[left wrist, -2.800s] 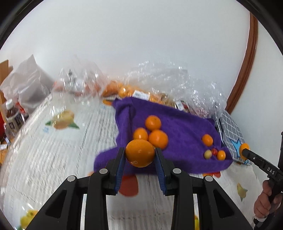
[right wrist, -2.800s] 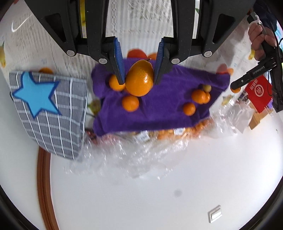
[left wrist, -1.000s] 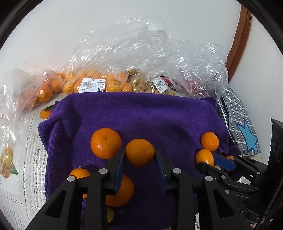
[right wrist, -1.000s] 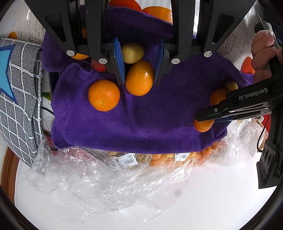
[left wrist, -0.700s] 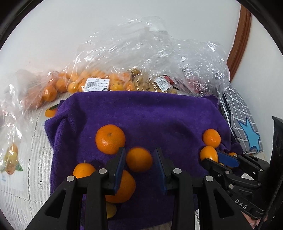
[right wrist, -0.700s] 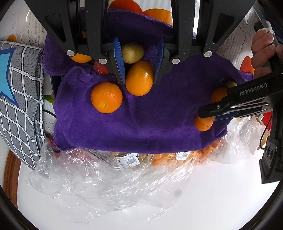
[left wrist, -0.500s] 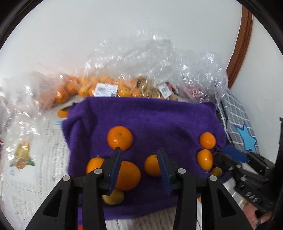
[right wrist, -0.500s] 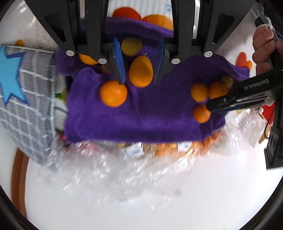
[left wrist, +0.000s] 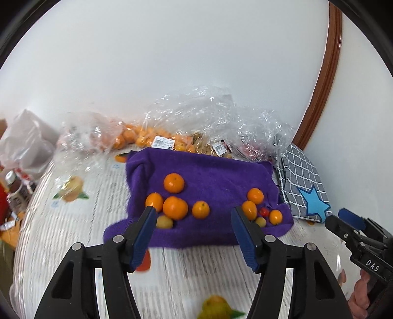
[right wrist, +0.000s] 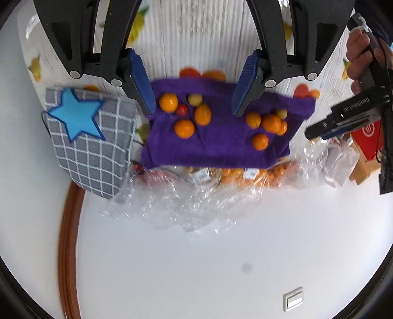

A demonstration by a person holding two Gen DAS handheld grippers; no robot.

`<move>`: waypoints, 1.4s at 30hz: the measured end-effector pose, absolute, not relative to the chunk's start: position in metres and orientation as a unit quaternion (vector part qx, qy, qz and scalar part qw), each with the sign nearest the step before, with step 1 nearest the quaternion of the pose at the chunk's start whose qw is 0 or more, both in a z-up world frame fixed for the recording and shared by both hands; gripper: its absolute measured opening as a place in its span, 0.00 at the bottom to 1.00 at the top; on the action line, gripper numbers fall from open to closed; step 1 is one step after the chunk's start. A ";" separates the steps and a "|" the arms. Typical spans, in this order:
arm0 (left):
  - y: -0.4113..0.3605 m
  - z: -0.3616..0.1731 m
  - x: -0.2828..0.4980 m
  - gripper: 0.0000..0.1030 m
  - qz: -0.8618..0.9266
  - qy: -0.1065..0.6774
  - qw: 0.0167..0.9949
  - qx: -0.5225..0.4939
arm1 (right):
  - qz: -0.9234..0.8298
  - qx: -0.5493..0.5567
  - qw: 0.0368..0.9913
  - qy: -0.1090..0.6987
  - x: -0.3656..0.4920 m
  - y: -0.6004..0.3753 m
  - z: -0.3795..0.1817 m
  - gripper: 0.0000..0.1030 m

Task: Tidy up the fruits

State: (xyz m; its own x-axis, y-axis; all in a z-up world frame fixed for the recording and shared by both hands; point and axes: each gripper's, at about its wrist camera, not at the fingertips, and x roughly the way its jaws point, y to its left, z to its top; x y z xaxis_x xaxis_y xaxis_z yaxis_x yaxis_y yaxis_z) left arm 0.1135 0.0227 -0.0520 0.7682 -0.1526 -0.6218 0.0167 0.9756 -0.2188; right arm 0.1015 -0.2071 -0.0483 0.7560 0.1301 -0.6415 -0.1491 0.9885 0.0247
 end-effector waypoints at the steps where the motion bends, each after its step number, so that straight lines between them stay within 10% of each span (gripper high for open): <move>1: 0.022 -0.049 0.105 0.63 -0.041 0.335 0.936 -0.101 | 0.066 -0.013 0.937 0.343 0.093 -0.210 -0.047 0.62; 12: 0.015 -0.025 0.048 0.78 -0.015 0.308 0.948 -0.078 | 0.039 -0.001 0.948 0.316 0.026 -0.226 -0.034 0.86; 42: 0.005 -0.012 0.028 0.80 0.001 0.288 0.956 -0.059 | 0.030 0.017 0.951 0.306 -0.003 -0.235 -0.028 0.86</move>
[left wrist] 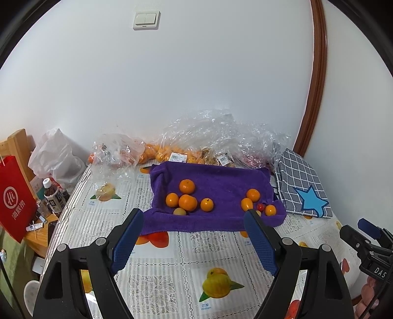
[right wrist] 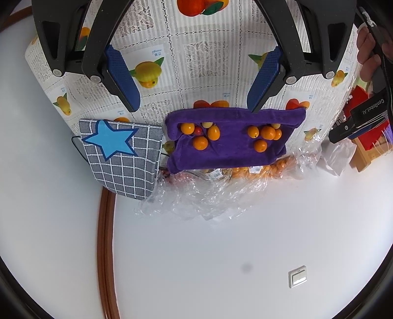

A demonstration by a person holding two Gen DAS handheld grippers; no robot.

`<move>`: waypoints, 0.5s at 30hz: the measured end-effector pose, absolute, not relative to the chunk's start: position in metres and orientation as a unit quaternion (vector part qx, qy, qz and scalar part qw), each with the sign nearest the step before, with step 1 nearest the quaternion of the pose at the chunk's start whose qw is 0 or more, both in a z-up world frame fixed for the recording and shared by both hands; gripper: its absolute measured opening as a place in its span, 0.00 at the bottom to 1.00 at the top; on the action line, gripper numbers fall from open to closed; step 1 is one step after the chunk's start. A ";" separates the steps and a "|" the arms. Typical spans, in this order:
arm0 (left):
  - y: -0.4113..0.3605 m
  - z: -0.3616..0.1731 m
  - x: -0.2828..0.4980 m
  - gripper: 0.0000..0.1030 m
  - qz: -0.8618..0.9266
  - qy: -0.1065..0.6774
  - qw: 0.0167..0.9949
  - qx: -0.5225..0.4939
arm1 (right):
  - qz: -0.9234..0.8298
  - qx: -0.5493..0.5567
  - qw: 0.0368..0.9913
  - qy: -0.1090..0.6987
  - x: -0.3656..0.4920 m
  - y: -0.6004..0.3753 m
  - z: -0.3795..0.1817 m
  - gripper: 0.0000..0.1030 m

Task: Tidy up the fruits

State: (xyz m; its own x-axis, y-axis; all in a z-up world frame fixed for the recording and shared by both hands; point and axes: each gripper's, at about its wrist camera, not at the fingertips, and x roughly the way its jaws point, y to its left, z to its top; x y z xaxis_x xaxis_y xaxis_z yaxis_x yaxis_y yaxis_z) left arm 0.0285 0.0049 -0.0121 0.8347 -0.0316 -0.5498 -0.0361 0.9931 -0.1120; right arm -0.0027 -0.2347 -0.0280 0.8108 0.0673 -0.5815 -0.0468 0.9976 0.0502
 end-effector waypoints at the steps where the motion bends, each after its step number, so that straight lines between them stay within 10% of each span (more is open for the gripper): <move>1: 0.005 -0.012 0.029 0.80 0.001 0.287 0.956 -0.059 | 0.030 0.017 0.951 0.306 -0.003 -0.235 -0.028 0.86; 15: 0.007 -0.012 0.028 0.80 0.000 0.287 0.956 -0.059 | 0.030 0.016 0.951 0.307 -0.003 -0.233 -0.028 0.86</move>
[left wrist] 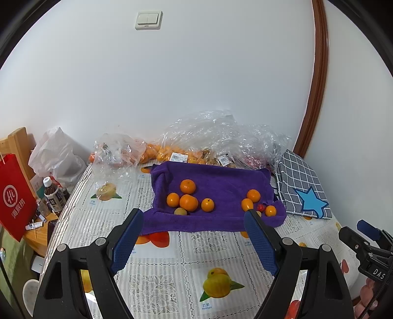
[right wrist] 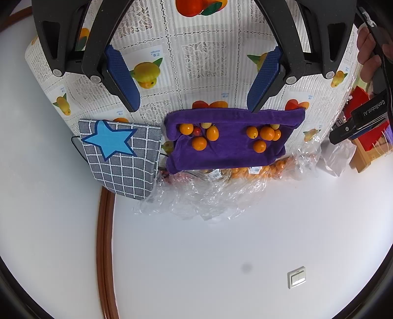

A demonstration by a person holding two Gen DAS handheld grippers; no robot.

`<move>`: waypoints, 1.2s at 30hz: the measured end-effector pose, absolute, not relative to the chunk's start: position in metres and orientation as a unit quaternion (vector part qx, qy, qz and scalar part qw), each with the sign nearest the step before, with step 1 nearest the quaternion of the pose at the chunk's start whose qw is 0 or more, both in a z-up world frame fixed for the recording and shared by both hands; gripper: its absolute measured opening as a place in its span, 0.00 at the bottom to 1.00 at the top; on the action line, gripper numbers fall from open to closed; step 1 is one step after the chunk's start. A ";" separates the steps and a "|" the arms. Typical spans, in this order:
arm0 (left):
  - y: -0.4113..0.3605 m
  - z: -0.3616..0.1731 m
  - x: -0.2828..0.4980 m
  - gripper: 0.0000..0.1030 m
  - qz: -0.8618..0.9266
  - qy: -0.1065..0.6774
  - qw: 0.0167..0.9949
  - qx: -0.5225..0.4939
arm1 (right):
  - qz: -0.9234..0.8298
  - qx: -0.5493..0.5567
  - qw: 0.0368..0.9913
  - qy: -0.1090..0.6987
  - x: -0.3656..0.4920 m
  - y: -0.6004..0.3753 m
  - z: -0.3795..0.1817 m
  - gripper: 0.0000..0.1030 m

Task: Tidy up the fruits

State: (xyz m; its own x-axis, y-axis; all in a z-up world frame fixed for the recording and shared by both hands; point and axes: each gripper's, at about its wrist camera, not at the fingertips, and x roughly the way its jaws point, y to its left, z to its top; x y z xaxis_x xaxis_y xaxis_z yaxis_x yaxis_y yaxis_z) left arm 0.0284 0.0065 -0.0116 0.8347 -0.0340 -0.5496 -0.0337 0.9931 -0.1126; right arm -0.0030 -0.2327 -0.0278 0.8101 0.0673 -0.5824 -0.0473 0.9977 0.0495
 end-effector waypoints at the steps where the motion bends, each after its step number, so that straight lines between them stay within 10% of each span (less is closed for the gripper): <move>1: 0.007 -0.012 0.028 0.80 0.000 0.287 0.956 -0.059 | 0.030 0.016 0.951 0.307 -0.003 -0.233 -0.028 0.86; 36: 0.008 -0.011 0.027 0.81 0.001 0.286 0.956 -0.062 | 0.030 0.015 0.952 0.306 -0.005 -0.229 -0.028 0.86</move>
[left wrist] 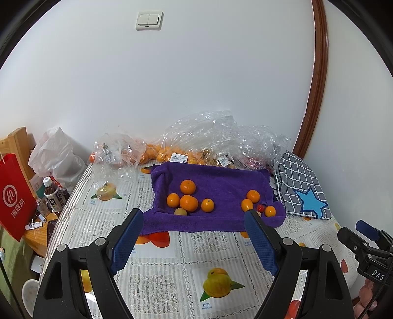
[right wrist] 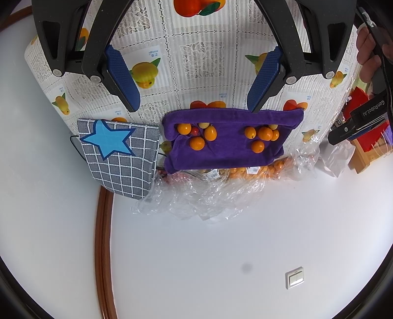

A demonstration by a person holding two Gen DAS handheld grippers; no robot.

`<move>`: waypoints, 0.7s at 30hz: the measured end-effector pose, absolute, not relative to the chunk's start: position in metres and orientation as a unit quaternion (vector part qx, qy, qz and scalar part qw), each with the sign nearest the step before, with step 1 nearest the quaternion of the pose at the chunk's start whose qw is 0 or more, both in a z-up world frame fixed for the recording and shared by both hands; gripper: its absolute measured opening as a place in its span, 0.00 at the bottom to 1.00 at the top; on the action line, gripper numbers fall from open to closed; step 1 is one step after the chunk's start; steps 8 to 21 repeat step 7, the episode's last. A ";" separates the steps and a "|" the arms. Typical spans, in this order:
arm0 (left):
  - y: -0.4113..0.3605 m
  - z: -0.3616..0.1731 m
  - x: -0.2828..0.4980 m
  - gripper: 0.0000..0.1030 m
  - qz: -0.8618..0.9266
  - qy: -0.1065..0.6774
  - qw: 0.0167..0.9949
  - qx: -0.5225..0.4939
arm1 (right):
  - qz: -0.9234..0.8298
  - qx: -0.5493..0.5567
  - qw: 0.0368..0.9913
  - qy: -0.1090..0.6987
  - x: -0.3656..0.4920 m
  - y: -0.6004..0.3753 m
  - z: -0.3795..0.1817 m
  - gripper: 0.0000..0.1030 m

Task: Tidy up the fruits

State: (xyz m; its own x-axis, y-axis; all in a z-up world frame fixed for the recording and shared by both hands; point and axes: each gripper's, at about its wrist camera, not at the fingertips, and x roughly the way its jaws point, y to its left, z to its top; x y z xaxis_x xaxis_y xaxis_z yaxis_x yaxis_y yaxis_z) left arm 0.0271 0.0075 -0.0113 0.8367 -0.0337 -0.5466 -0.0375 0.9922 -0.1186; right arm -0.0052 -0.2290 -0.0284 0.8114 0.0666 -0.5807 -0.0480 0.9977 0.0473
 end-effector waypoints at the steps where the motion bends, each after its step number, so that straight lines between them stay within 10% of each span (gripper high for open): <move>1: 0.007 -0.011 0.027 0.81 0.001 0.285 0.956 -0.062 | 0.030 0.015 0.952 0.305 -0.005 -0.229 -0.028 0.86; 21: 0.005 -0.009 0.025 0.81 0.003 0.282 0.958 -0.062 | 0.031 0.014 0.952 0.306 -0.005 -0.227 -0.028 0.86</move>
